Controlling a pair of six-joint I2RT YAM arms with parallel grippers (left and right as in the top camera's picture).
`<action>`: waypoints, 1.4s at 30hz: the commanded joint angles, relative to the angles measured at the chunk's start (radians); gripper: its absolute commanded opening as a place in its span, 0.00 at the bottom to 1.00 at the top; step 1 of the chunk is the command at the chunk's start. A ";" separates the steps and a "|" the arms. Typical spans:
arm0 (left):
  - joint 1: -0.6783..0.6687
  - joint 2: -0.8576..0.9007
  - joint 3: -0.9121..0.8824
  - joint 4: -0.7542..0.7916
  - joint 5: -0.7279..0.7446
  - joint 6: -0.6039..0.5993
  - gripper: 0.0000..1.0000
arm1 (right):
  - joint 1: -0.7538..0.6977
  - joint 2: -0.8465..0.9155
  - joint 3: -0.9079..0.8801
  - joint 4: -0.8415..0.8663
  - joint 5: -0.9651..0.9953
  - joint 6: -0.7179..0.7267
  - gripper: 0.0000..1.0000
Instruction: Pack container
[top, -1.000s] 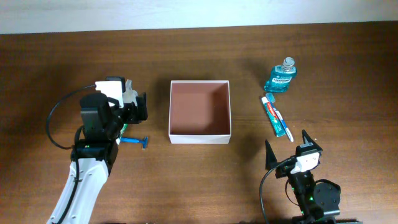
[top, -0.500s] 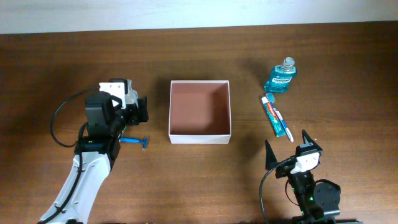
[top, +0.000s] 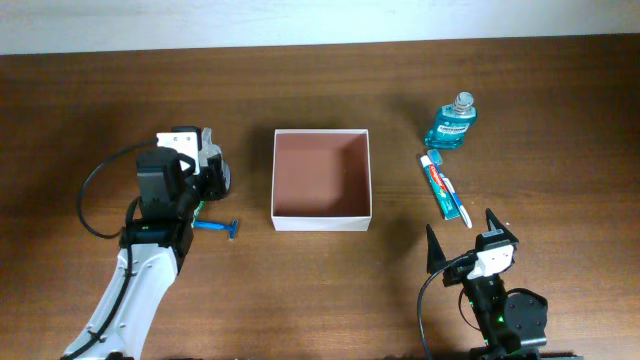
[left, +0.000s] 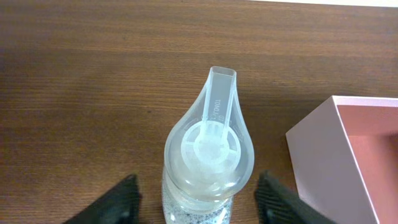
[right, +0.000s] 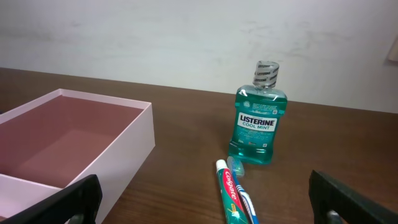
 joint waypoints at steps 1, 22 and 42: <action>-0.002 0.005 0.003 0.010 -0.014 0.011 0.55 | -0.004 -0.006 -0.005 -0.005 -0.002 0.000 0.99; -0.002 -0.010 0.003 0.096 -0.010 0.011 0.29 | -0.004 -0.006 -0.005 -0.005 -0.002 0.000 0.99; -0.002 -0.061 0.003 0.002 -0.014 0.097 0.99 | -0.004 -0.006 -0.005 -0.005 -0.001 0.000 0.99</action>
